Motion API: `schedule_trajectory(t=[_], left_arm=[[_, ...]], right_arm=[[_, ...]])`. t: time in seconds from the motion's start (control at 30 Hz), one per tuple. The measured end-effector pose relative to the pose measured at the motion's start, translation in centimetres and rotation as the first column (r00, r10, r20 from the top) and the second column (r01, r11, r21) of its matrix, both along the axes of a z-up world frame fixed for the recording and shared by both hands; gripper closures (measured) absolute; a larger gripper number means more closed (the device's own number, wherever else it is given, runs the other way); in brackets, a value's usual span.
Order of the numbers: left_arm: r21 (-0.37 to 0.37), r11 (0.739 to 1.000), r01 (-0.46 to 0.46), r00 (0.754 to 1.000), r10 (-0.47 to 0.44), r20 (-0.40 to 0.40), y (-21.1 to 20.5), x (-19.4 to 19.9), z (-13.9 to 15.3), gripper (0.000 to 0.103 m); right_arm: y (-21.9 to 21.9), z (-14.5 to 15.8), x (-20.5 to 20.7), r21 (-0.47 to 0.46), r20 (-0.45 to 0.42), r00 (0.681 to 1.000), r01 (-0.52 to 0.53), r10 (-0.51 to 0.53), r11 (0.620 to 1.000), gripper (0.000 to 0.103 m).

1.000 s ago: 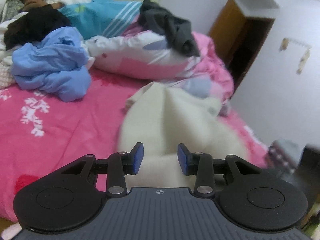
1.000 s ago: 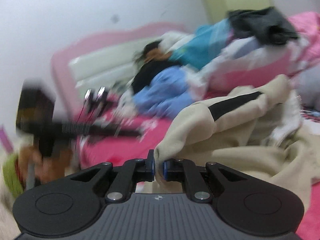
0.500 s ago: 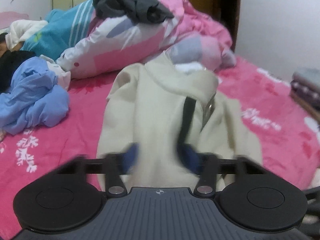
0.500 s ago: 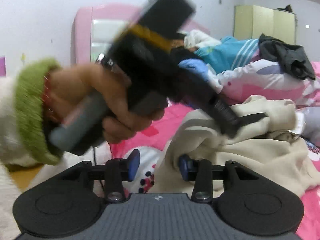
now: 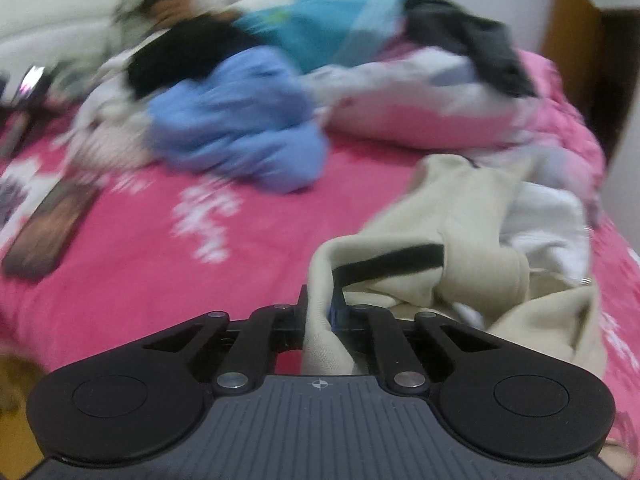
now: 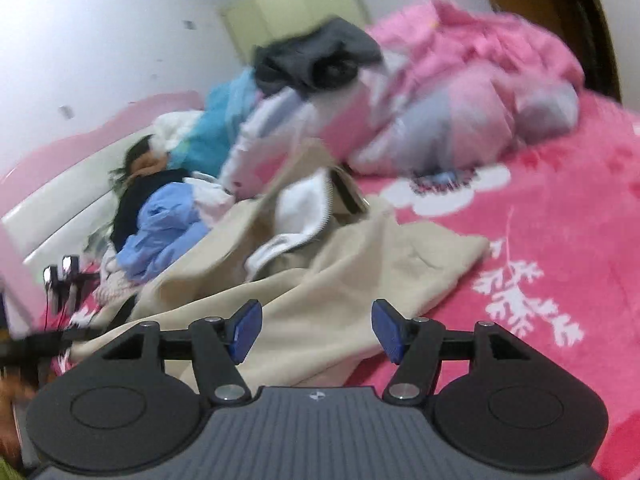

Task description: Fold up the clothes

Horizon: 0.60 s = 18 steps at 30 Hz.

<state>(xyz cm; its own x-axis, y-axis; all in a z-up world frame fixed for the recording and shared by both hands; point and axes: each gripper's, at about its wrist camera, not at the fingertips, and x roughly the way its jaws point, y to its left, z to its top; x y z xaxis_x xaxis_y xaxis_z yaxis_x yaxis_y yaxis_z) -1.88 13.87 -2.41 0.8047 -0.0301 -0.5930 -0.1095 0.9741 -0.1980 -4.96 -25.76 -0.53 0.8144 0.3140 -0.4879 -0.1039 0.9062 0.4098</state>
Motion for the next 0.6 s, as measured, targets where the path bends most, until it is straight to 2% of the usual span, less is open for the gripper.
schedule_trajectory(t=[0.17, 0.27, 0.3, 0.4, 0.47, 0.53, 0.6], left_arm=[[-0.016, 0.998, -0.068, 0.998, 0.068, -0.016, 2.7, -1.0, -0.8, 0.097], [-0.024, 0.994, -0.109, 0.994, 0.109, -0.026, 4.3, -1.5, -1.2, 0.097], [-0.028, 0.995, -0.098, 0.995, 0.097, -0.017, 4.4, -1.7, -1.1, 0.097], [-0.04, 0.998, -0.046, 0.999, 0.047, 0.019, 4.4, -2.1, -0.7, 0.096], [-0.047, 0.999, -0.012, 0.999, 0.014, 0.043, 4.4, -2.4, -0.4, 0.093], [-0.054, 0.998, 0.023, 0.998, -0.019, 0.068, 4.4, -2.7, -0.1, 0.085], [-0.059, 0.997, 0.058, 0.994, -0.052, 0.092, 4.5, -3.0, 0.2, 0.076]], right_arm=[[0.1, -0.4, 5.9, 0.067, -0.064, 0.997, 0.056, -0.051, 0.996, 0.039], [0.8, 0.7, 9.6, 0.035, -0.031, 0.999, 0.037, -0.036, 0.999, 0.037], [1.2, 1.3, 10.8, 0.01, -0.018, 1.0, 0.018, -0.018, 1.0, 0.036], [3.0, 3.1, 14.3, -0.099, 0.029, 0.998, -0.05, 0.053, 0.994, 0.031], [4.8, 4.3, 16.0, -0.205, 0.061, 0.993, -0.084, 0.098, 0.975, 0.028], [7.2, 5.1, 17.4, -0.337, 0.075, 0.977, -0.162, 0.198, 0.928, 0.023], [9.8, 5.2, 18.7, -0.477, 0.059, 0.953, -0.235, 0.298, 0.847, 0.022]])
